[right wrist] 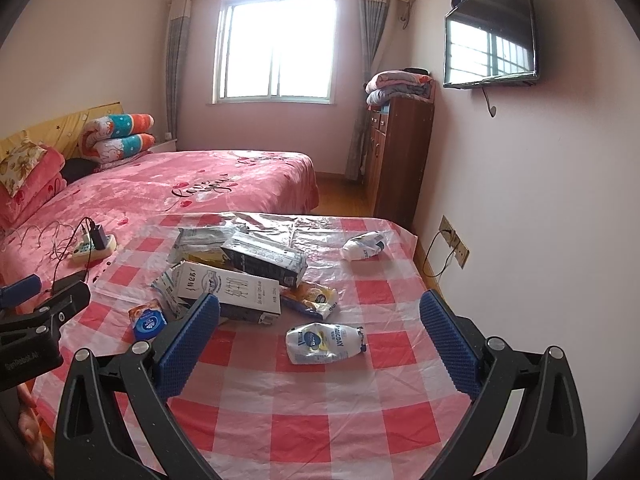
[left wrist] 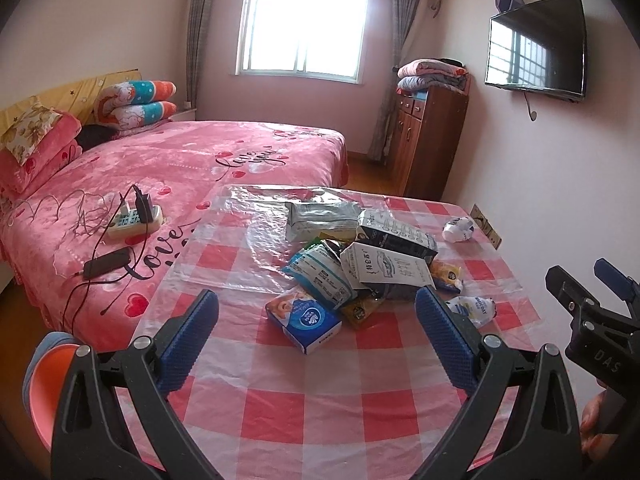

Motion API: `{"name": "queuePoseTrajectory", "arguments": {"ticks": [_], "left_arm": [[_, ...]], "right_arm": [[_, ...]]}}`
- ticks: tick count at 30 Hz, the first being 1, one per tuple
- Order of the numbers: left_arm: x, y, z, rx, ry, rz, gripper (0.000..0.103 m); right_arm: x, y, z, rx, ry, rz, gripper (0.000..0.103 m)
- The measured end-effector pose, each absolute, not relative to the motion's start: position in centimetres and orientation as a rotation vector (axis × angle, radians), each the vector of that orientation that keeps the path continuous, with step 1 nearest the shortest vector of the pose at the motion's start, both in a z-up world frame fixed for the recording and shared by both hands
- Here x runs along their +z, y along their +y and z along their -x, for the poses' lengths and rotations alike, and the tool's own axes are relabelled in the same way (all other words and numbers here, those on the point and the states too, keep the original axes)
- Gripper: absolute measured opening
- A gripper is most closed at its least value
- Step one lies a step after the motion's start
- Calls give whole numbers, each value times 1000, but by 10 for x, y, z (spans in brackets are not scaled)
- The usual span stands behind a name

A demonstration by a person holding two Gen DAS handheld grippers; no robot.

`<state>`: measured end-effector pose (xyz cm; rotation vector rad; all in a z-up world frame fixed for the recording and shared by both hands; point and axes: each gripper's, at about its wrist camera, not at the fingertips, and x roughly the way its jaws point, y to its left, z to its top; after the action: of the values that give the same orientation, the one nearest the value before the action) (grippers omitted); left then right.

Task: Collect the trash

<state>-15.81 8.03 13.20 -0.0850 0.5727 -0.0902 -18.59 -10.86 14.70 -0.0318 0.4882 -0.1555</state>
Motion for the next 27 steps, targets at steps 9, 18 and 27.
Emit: {"name": "queuePoseTrajectory", "arguments": {"ticks": [9, 18, 27], "left_arm": [[131, 78, 160, -87, 575, 92, 99], [121, 82, 155, -93, 590, 104, 99], [93, 92, 143, -63, 636, 63, 99]], "right_arm": [[147, -108, 186, -152, 489, 25, 99], [128, -116, 177, -63, 528, -6, 99], [87, -140, 162, 23, 607, -87, 99]]}}
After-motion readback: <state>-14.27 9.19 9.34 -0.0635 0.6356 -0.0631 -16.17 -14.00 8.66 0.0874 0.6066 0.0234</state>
